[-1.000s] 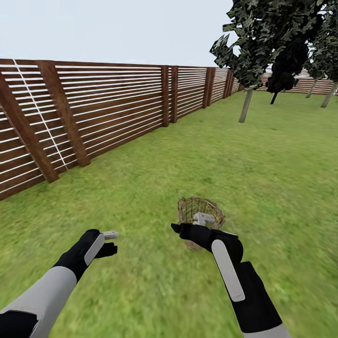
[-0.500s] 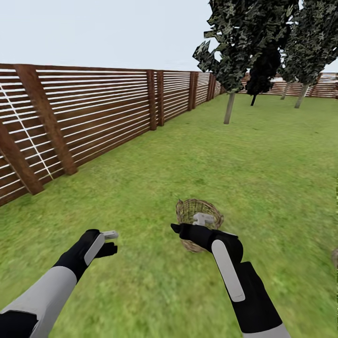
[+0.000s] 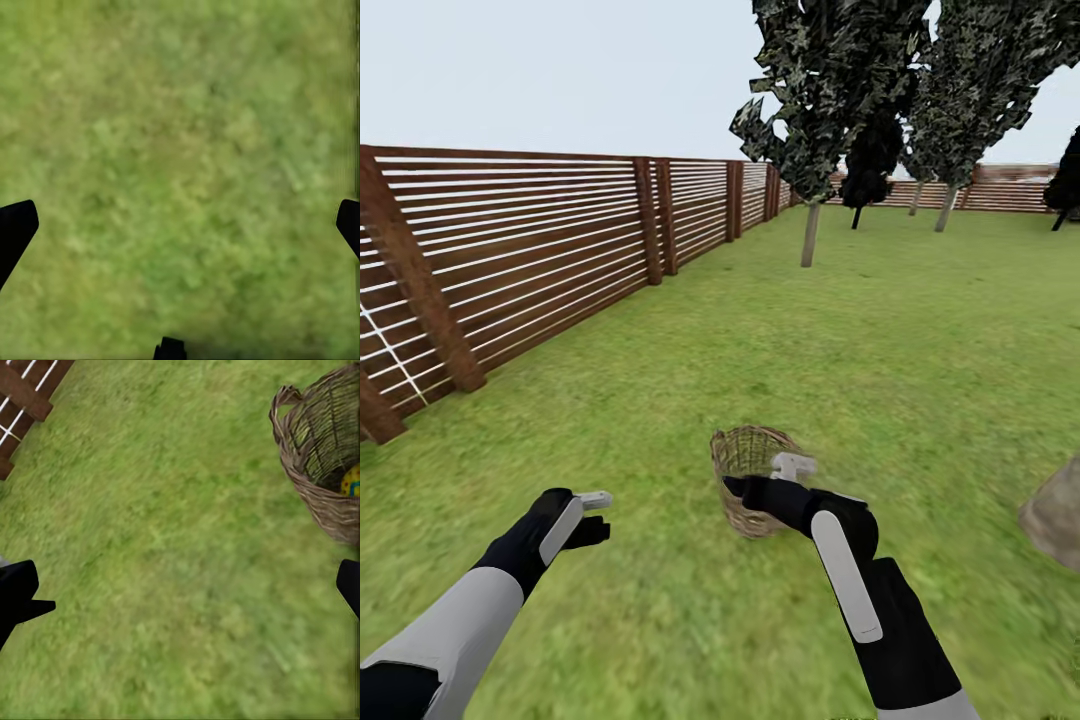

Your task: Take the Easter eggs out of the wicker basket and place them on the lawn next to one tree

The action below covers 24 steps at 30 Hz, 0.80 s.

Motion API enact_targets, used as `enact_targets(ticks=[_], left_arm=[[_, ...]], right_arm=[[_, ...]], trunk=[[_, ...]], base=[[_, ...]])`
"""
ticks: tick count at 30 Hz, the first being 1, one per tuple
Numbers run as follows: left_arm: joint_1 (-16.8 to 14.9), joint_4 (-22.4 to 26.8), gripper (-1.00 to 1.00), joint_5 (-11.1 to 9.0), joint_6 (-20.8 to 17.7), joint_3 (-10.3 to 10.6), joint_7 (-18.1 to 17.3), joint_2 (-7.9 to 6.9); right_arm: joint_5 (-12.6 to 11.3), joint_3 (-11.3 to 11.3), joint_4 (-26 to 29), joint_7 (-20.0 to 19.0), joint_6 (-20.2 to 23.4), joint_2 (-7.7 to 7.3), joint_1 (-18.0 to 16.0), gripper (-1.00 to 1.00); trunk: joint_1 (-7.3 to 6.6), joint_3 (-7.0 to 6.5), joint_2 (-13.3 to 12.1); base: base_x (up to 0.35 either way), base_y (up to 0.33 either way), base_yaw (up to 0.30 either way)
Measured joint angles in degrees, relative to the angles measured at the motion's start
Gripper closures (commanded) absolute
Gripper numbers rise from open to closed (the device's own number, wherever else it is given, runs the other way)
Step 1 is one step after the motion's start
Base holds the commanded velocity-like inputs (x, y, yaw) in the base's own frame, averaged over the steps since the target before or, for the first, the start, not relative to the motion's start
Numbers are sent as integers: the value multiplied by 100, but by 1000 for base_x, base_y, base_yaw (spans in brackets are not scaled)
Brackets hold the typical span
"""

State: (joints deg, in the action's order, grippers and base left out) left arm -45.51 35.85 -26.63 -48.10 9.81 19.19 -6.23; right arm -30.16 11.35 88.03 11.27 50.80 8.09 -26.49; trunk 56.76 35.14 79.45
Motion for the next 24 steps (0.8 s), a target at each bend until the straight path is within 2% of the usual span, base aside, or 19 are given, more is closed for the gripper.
enact_targets(ticks=[14,24], left_arm=[[0,3,-100,0,0,0,0,0],[1,-1,-100,4,1,0,0,0]], right_arm=[[-8,-5,0,0,-2,-2,0,-100],[-6,-5,1,0,1,-3,0,-100]], trunk=[[0,-93,0],[0,-115,0]], base=[[0,0,-229],[0,0,-281]])
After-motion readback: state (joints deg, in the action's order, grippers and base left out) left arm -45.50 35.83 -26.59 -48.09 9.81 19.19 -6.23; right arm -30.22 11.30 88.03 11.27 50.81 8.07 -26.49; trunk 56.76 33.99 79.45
